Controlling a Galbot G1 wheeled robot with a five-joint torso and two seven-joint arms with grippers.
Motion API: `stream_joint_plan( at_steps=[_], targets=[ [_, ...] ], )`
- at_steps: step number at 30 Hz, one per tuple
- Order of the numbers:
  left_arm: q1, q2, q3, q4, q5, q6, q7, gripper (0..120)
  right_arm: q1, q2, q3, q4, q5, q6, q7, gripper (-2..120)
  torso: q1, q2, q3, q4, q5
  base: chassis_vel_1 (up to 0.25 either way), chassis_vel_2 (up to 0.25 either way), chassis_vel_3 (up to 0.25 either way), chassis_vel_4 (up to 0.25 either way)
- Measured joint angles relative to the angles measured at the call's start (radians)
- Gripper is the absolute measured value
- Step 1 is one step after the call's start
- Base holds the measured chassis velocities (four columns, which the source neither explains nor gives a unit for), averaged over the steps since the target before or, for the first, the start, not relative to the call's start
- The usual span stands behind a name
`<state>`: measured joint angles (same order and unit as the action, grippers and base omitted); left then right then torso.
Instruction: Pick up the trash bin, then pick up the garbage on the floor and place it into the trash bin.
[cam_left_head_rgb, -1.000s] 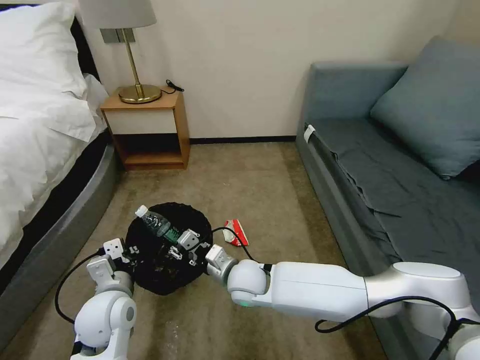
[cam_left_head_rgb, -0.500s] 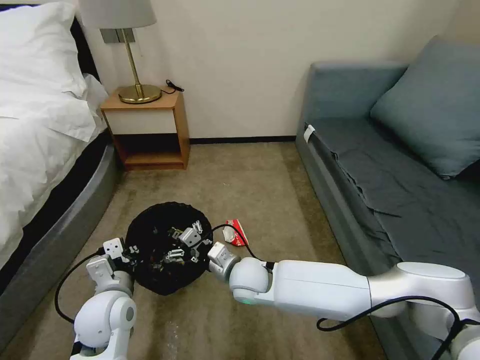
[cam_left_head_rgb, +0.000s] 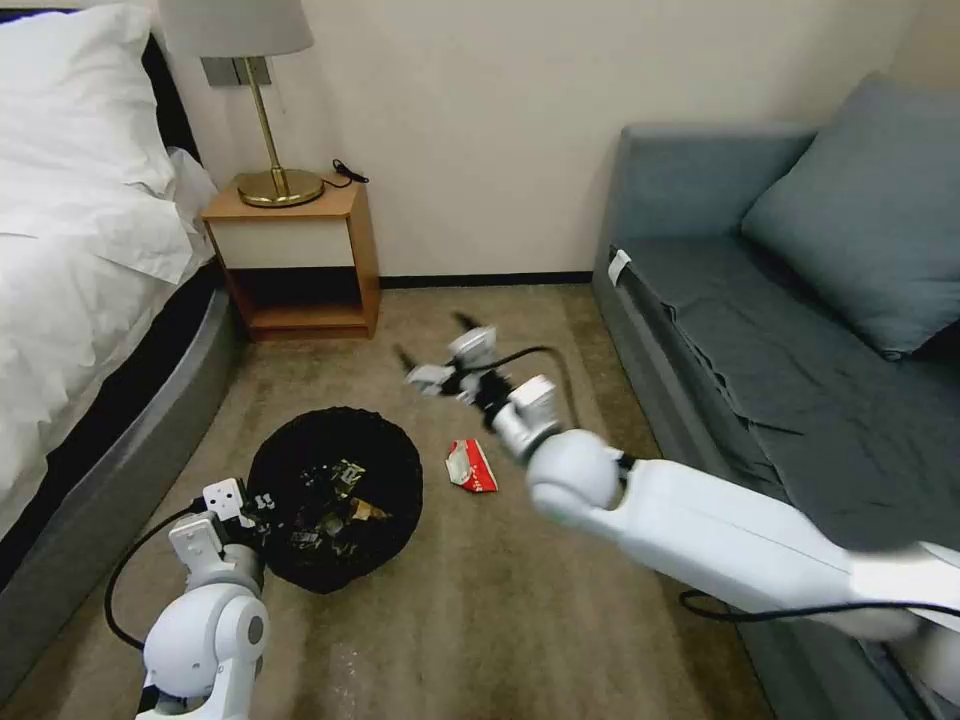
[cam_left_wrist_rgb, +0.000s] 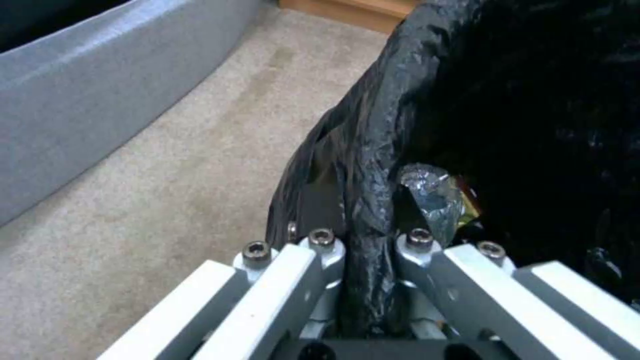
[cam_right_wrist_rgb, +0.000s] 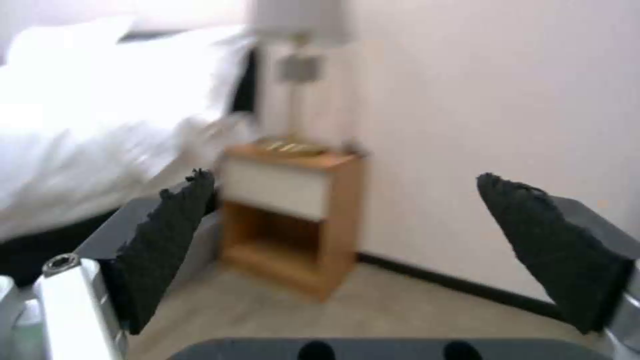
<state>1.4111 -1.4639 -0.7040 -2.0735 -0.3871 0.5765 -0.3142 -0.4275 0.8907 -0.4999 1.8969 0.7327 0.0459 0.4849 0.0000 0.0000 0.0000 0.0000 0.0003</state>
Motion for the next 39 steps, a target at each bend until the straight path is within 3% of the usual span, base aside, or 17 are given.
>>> stream_joint_plan(
  at_steps=[3, 6, 8, 11, 12, 15, 17, 20, 28, 39],
  targets=[
    [0.010, -0.001, -0.012, 0.000, -0.001, -0.010, 0.001, 3, -0.113, -0.047, 0.132, 0.078, -0.028, -0.008, 0.028, 100, 0.000, 0.000, 0.000, -0.0010, 0.0001, 0.000, 0.000, 0.000, 0.000],
    [0.027, -0.009, -0.035, -0.005, 0.004, -0.028, 0.001, 3, -0.323, -0.066, 0.349, 0.196, -0.102, -0.038, 0.070, 100, 0.000, 0.000, 0.000, 0.0006, -0.0002, 0.000, 0.000, 0.000, 0.000],
    [0.027, -0.009, -0.035, -0.005, 0.004, -0.029, 0.001, 3, -0.368, -0.064, 0.387, 0.213, -0.116, -0.045, 0.075, 100, 0.000, 0.000, 0.000, 0.0006, -0.0003, 0.000, 0.000, 0.000, 0.000],
    [0.024, -0.008, -0.033, -0.005, 0.009, -0.032, 0.002, 3, -0.669, -0.015, 0.594, 0.308, -0.224, -0.082, 0.109, 100, 0.000, 0.000, 0.000, -0.0004, -0.0002, 0.000, 0.000, 0.000, 0.000],
    [0.024, -0.008, -0.033, -0.005, 0.009, -0.032, 0.002, 3, -0.669, -0.015, 0.594, 0.308, -0.224, -0.082, 0.109, 100, 0.000, 0.000, 0.000, -0.0004, -0.0002, 0.000, 0.000, 0.000, 0.000],
    [0.025, -0.006, -0.030, -0.004, 0.014, -0.033, 0.003, 3, -0.869, 0.048, 0.659, 0.345, -0.309, -0.088, 0.120, 100, 0.000, 0.000, 0.000, -0.0003, -0.0001, 0.000, 0.000, 0.000, 0.000],
    [0.025, -0.006, -0.030, -0.004, 0.014, -0.033, 0.003, 3, -0.869, 0.048, 0.659, 0.345, -0.309, -0.088, 0.120, 100, 0.000, 0.000, 0.000, -0.0003, -0.0001, 0.000, 0.000, 0.000, 0.000],
    [0.026, -0.006, -0.025, -0.005, 0.015, -0.036, 0.005, 3, -1.025, 0.174, 0.680, 0.353, -0.467, -0.042, 0.093, 100, 0.000, 0.000, 0.000, -0.0003, -0.0003, 0.000, 0.000, 0.000, 0.000],
    [0.030, -0.008, -0.026, -0.022, 0.015, -0.035, 0.005, 3, -1.112, 0.298, 0.655, 0.339, -0.592, 0.025, 0.032, 100, 0.000, 0.000, 0.000, 0.0000, -0.0004, 0.000, 0.000, 0.000, 0.000],
    [0.039, -0.013, -0.040, -0.046, 0.017, -0.031, 0.003, 3, -1.097, 0.315, 0.620, 0.308, -0.615, 0.049, 0.009, 100, 0.000, 0.000, 0.000, 0.0000, -0.0004, -0.027, 0.029, 0.021, -0.025]
  ],
)
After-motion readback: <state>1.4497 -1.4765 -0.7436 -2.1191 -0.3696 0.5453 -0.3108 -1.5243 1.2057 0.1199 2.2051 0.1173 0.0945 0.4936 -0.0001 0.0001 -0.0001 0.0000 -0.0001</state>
